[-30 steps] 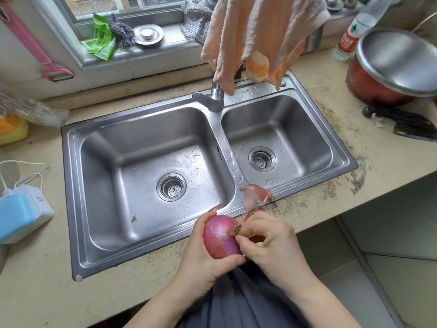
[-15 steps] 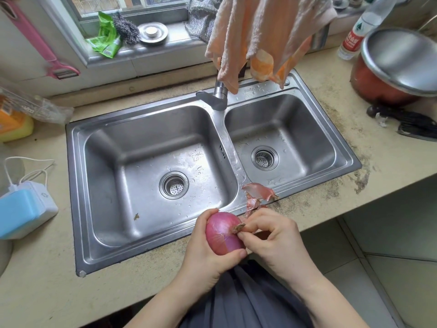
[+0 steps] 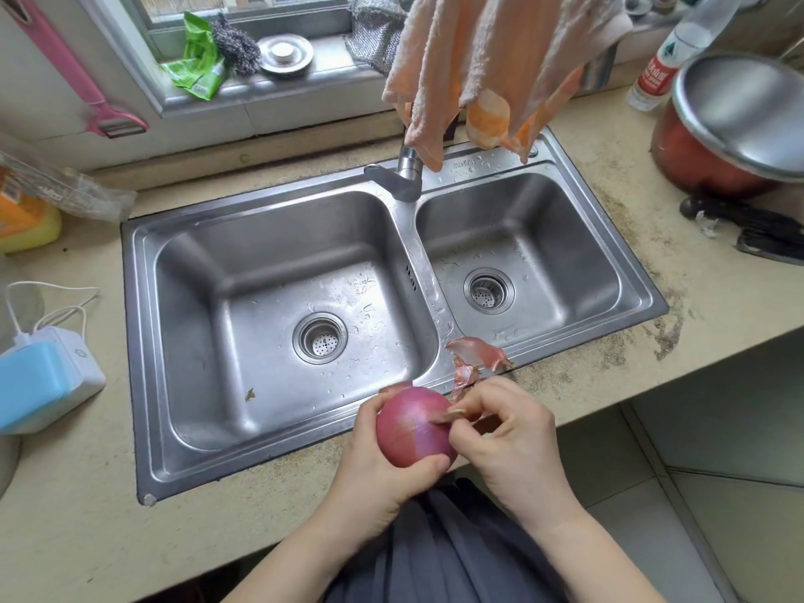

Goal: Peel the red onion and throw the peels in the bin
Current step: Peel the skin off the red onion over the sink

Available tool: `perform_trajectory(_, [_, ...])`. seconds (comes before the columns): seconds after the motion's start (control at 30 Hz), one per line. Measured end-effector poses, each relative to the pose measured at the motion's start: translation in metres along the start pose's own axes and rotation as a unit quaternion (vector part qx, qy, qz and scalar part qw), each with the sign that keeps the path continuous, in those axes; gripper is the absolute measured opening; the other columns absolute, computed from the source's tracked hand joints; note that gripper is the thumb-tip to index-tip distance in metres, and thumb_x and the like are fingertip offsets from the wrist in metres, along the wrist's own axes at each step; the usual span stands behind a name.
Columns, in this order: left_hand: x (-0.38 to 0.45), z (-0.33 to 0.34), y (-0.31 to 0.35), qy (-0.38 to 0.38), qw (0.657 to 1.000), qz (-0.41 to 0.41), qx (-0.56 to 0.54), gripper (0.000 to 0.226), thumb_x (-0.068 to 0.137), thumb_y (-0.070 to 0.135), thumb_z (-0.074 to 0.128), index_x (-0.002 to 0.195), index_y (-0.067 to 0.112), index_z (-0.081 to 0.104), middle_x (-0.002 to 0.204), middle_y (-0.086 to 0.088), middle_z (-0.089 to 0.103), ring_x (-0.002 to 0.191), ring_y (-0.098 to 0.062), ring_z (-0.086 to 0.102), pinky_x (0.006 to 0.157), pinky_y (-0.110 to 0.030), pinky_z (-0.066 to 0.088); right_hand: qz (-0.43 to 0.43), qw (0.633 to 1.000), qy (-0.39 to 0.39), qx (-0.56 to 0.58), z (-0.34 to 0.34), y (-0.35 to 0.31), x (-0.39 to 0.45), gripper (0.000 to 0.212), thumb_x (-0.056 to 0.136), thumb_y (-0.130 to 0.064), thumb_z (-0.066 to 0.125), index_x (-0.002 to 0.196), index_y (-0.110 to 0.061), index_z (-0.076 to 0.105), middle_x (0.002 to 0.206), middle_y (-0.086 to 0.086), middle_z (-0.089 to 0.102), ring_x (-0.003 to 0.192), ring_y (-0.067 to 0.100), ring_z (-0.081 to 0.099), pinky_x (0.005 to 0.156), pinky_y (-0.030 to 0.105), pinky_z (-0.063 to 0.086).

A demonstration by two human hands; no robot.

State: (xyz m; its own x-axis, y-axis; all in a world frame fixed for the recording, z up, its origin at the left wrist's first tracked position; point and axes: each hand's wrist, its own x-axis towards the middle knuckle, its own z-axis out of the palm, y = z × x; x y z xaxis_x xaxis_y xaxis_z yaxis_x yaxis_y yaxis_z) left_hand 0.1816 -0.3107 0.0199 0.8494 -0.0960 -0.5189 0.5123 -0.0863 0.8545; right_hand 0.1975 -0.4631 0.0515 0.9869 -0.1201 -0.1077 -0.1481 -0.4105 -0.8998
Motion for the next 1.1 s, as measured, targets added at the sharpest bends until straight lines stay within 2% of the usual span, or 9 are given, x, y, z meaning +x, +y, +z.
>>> perform_trajectory(0.1, [0.005,-0.006,0.001,-0.059,0.994,-0.041,-0.084,0.077,0.046,0.032,0.084,0.117,0.019,0.055,0.118,-0.014,0.067,0.095,-0.013,0.069,0.076,-0.024,0.056,0.013,1.0,0.003,0.006,-0.005,0.002,0.003,0.023,0.06,-0.007,0.066,0.06,-0.03,0.07,0.068,-0.001,0.061,0.062,0.012,0.057,0.054,0.017,0.043])
perform_trajectory(0.23, [0.003,-0.011,-0.001,-0.146,0.965,-0.098,-0.196,0.081,0.053,0.039,0.081,0.125,0.01,0.057,0.123,-0.023,0.065,0.106,-0.034,0.066,0.082,-0.04,0.057,0.035,0.998,0.035,-0.024,-0.015,0.008,0.01,0.024,0.065,0.007,0.069,0.057,-0.016,0.064,0.064,0.003,0.061,0.061,0.016,0.057,0.058,0.025,0.046])
perform_trajectory(0.33, [0.003,-0.016,0.0,-0.151,0.955,-0.129,-0.221,0.101,0.037,0.057,0.084,0.124,0.012,0.058,0.117,-0.022,0.068,0.093,-0.028,0.07,0.075,-0.039,0.058,0.058,0.998,0.017,-0.001,-0.033,0.01,0.017,0.024,0.073,0.007,0.069,0.067,-0.016,0.069,0.072,0.005,0.067,0.068,0.02,0.063,0.067,0.034,0.053])
perform_trajectory(0.47, [0.005,-0.014,0.007,-0.167,0.959,-0.11,-0.202,0.092,0.048,0.06,0.079,0.126,0.017,0.057,0.123,-0.017,0.067,0.105,-0.031,0.067,0.078,-0.036,0.058,0.018,0.995,-0.092,0.031,-0.025,-0.004,0.007,0.024,0.071,-0.015,0.08,0.092,-0.026,0.076,0.092,-0.003,0.068,0.085,0.003,0.064,0.072,0.012,0.049])
perform_trajectory(0.6, [0.004,-0.008,0.013,-0.177,0.956,-0.095,-0.215,0.076,0.066,0.053,0.067,0.131,0.017,0.051,0.133,-0.015,0.061,0.117,-0.032,0.062,0.079,-0.033,0.056,0.003,0.993,-0.037,0.112,-0.006,-0.012,-0.001,0.019,0.065,-0.027,0.082,0.083,-0.03,0.079,0.09,-0.005,0.068,0.082,0.005,0.066,0.071,0.013,0.049])
perform_trajectory(0.73, [0.006,-0.005,0.016,-0.144,0.953,-0.089,-0.252,0.097,0.053,0.054,0.083,0.131,0.008,0.05,0.135,-0.021,0.057,0.123,-0.039,0.055,0.082,-0.038,0.054,-0.017,0.992,-0.003,0.124,-0.002,-0.014,-0.003,0.012,0.07,-0.025,0.078,0.082,-0.021,0.08,0.086,-0.003,0.071,0.085,0.013,0.069,0.077,0.018,0.052])
perform_trajectory(0.9, [0.008,-0.001,0.013,-0.131,0.947,-0.098,-0.275,0.091,0.047,0.05,0.088,0.122,0.008,0.057,0.131,-0.024,0.058,0.118,-0.04,0.058,0.084,-0.043,0.055,-0.098,0.993,0.045,0.038,0.0,-0.01,-0.005,0.012,0.078,-0.008,0.071,0.076,-0.017,0.078,0.079,-0.007,0.072,0.081,0.009,0.068,0.077,0.018,0.051])
perform_trajectory(1.0, [0.01,-0.007,0.008,-0.14,0.93,-0.13,-0.312,0.079,0.039,0.048,0.09,0.105,0.011,0.066,0.111,-0.017,0.07,0.091,-0.031,0.07,0.066,-0.037,0.058,-0.041,0.995,0.074,0.058,-0.004,0.0,-0.002,0.014,0.079,-0.015,0.074,0.066,-0.01,0.073,0.068,-0.002,0.069,0.071,0.011,0.065,0.068,0.023,0.05])
perform_trajectory(1.1, [0.011,-0.01,0.006,-0.144,0.926,-0.148,-0.316,0.097,0.041,0.05,0.088,0.123,0.006,0.059,0.112,-0.017,0.068,0.081,-0.026,0.07,0.058,-0.033,0.056,0.061,0.987,0.052,0.142,-0.007,0.006,0.002,0.013,0.081,-0.01,0.07,0.069,-0.008,0.072,0.067,0.005,0.068,0.061,0.016,0.064,0.062,0.034,0.056])
